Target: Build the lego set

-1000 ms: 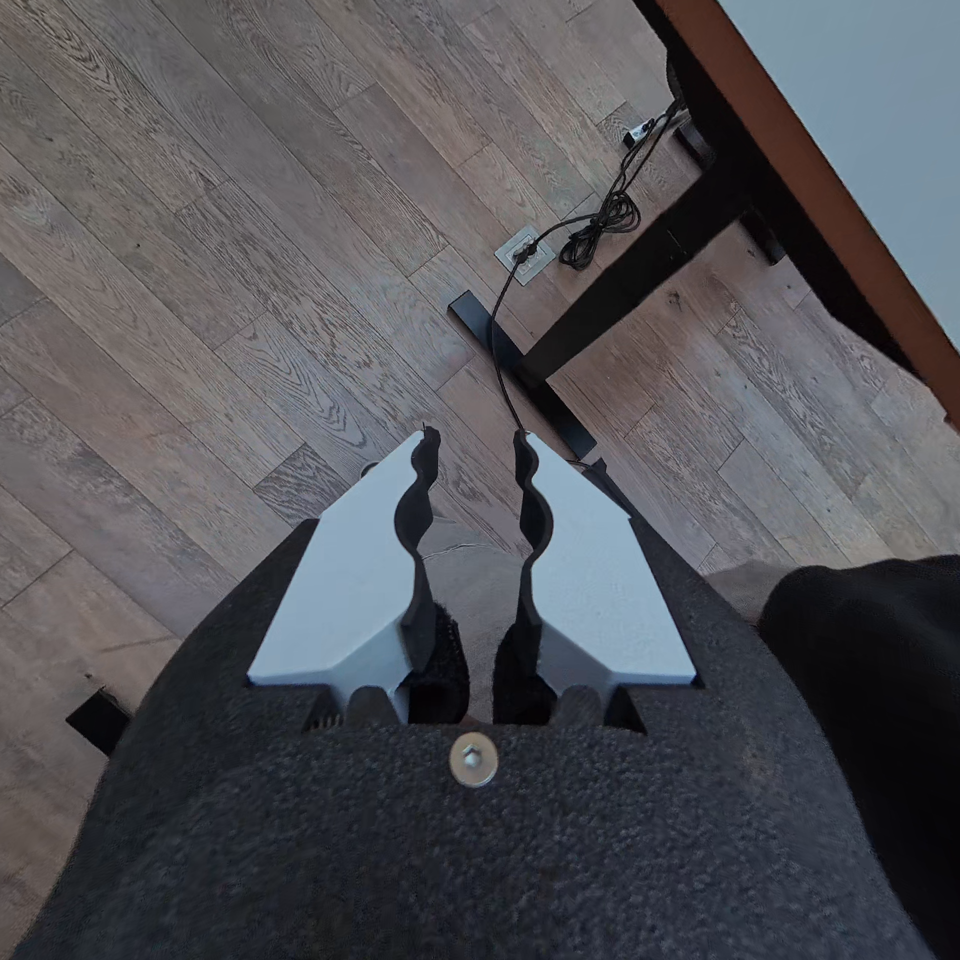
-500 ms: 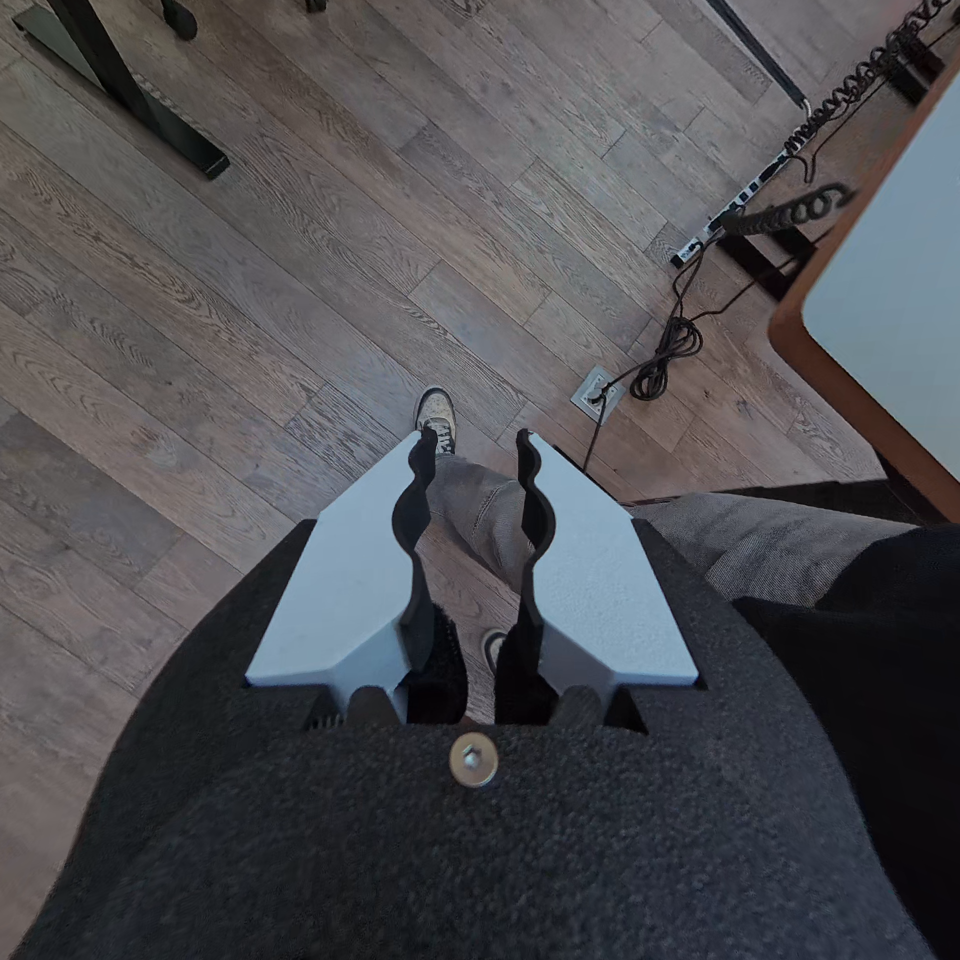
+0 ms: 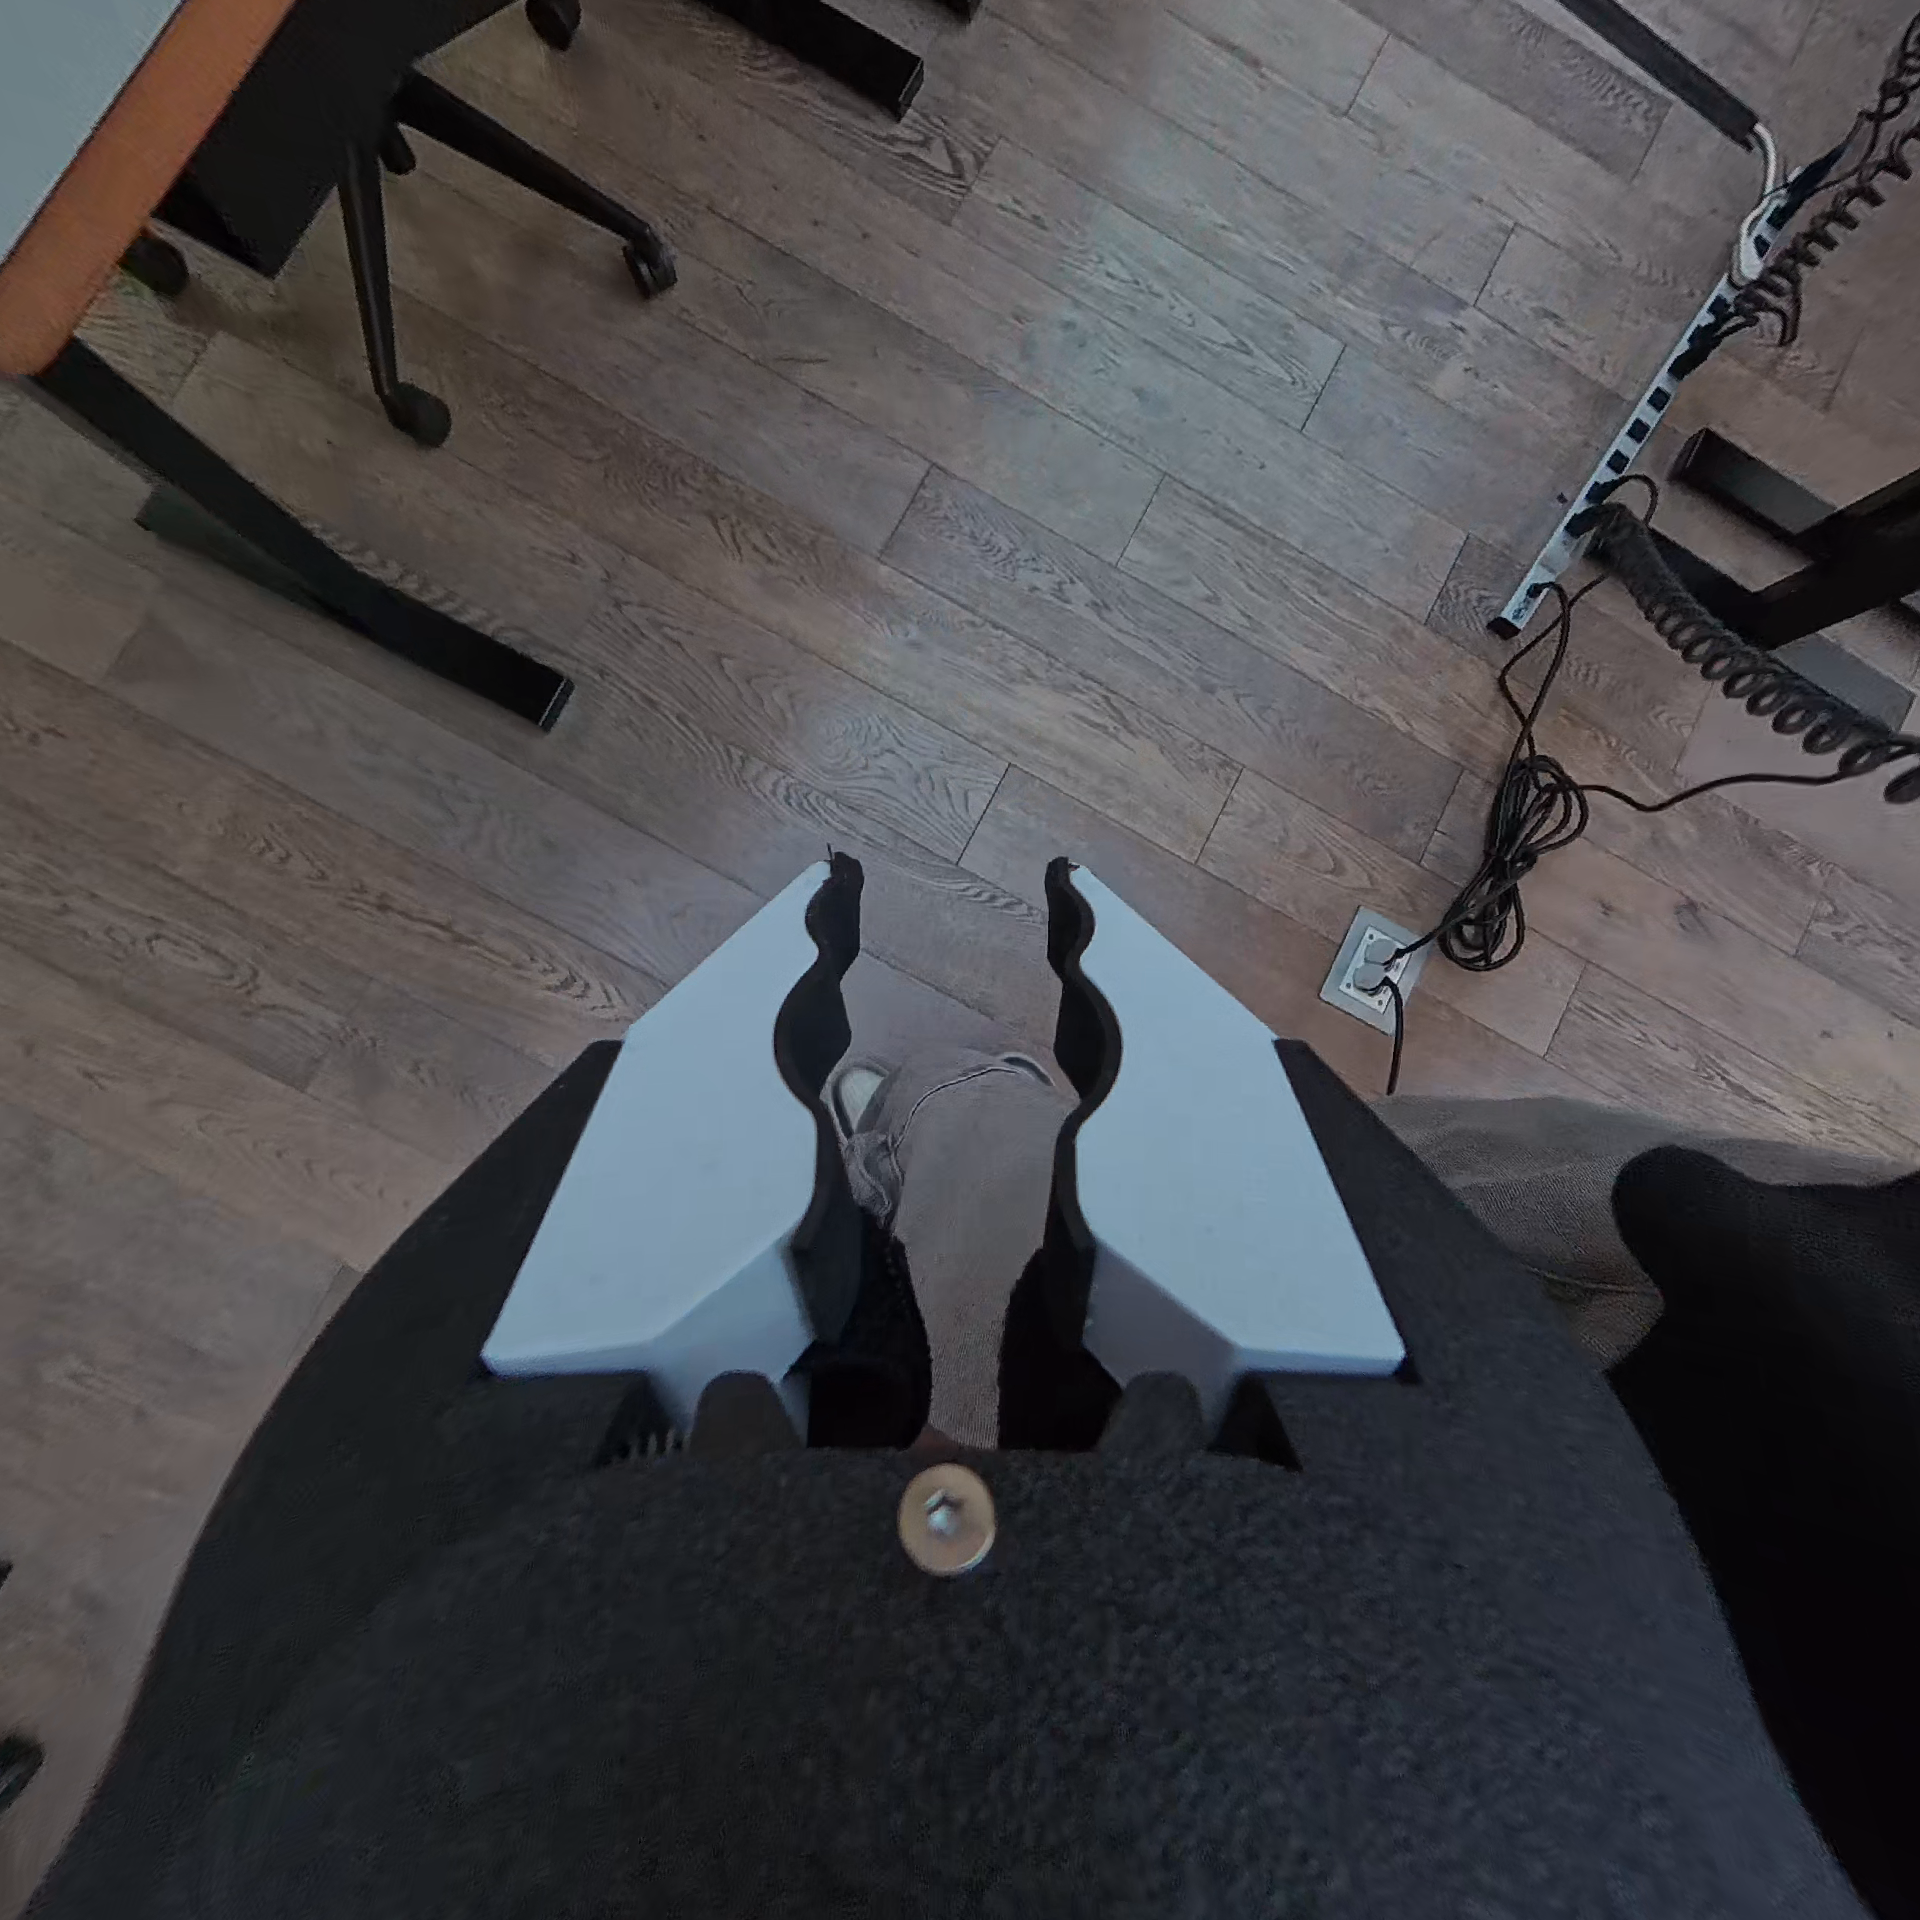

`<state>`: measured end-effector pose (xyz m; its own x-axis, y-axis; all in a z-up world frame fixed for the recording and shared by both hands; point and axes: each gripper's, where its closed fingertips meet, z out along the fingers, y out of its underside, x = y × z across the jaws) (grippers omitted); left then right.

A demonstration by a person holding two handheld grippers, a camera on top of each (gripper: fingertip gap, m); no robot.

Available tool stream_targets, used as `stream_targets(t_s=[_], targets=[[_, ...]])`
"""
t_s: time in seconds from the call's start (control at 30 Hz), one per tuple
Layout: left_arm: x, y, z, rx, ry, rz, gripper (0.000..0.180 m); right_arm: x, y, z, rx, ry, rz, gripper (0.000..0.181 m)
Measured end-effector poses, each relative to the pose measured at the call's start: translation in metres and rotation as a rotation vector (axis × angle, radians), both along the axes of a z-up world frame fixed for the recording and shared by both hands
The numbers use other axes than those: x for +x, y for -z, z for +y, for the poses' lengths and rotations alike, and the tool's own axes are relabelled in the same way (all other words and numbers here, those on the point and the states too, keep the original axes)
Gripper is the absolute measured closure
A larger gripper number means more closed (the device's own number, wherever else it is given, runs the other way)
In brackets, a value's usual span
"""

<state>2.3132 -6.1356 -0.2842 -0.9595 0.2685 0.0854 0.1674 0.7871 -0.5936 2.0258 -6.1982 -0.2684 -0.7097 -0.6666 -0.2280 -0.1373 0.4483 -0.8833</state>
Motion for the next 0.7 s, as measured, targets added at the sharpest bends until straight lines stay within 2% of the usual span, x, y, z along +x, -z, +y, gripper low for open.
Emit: stream_targets(t_s=[0.17, 0.3, 0.4, 0.5, 0.6, 0.7], targets=[[-0.027, 0.023, -0.149, 0.039, 0.121, 0.034, 0.144, -0.002, -0.001, -0.114, 0.015, 0.051, -0.015, 0.097], [-0.067, 0.035, -0.279, 0.010, 0.285, -0.014, 0.140, -0.019, 0.023, -0.199, 0.048, 0.099, 0.014, 0.097], [-0.099, 0.034, -0.375, 0.013, 0.328, 0.025, 0.139, -0.042, 0.039, -0.266, 0.101, 0.139, 0.055, 0.098], [-0.135, 0.020, -0.466, 0.015, 0.340, 0.121, 0.140, -0.071, 0.023, -0.335, 0.099, 0.187, 0.090, 0.098], [-0.167, 0.024, -0.546, 0.047, 0.414, 0.097, 0.138, -0.107, 0.006, -0.402, 0.098, 0.223, 0.106, 0.099], [-0.200, 0.017, -0.624, 0.020, 0.453, 0.101, 0.138, -0.142, -0.003, -0.469, 0.105, 0.263, 0.100, 0.098]])
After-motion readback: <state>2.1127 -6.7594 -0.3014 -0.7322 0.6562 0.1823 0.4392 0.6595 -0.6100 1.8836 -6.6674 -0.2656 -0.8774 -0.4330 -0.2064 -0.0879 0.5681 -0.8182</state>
